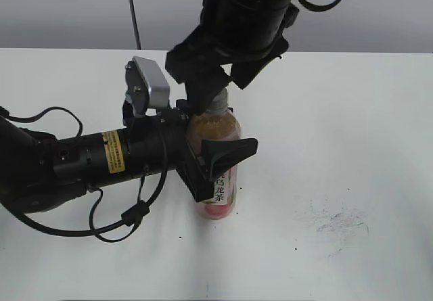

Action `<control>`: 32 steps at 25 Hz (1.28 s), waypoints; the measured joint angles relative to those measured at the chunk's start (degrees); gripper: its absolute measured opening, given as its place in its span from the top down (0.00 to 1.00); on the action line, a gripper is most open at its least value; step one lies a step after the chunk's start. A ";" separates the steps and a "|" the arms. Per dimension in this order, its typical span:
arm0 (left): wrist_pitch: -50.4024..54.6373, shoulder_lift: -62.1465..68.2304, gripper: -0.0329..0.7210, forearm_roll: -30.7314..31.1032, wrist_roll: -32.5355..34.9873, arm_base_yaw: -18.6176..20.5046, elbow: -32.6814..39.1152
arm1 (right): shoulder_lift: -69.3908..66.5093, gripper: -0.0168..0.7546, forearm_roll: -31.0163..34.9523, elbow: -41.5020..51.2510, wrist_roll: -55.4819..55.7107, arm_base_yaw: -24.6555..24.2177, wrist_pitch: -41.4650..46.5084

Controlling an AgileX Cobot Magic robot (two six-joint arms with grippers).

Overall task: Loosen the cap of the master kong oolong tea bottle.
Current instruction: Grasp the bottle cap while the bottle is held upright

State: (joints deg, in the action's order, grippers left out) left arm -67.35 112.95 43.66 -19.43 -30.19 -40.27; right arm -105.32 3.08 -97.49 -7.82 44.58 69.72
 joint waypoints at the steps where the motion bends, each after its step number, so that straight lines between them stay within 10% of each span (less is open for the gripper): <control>1: 0.00 0.00 0.36 0.00 0.00 0.00 0.00 | 0.00 0.28 0.00 0.00 4.84 0.00 0.02; 16: 0.00 0.00 0.36 0.00 0.00 0.00 0.00 | 0.05 0.49 1.14 0.00 19.35 0.00 0.13; 32: 0.05 0.00 0.36 -0.08 0.00 0.00 0.00 | -0.35 0.63 1.19 0.00 4.34 0.00 0.15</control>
State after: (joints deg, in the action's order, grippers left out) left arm -67.30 112.95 43.59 -19.43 -30.19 -40.27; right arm -105.67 4.27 -97.49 -3.47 44.58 69.88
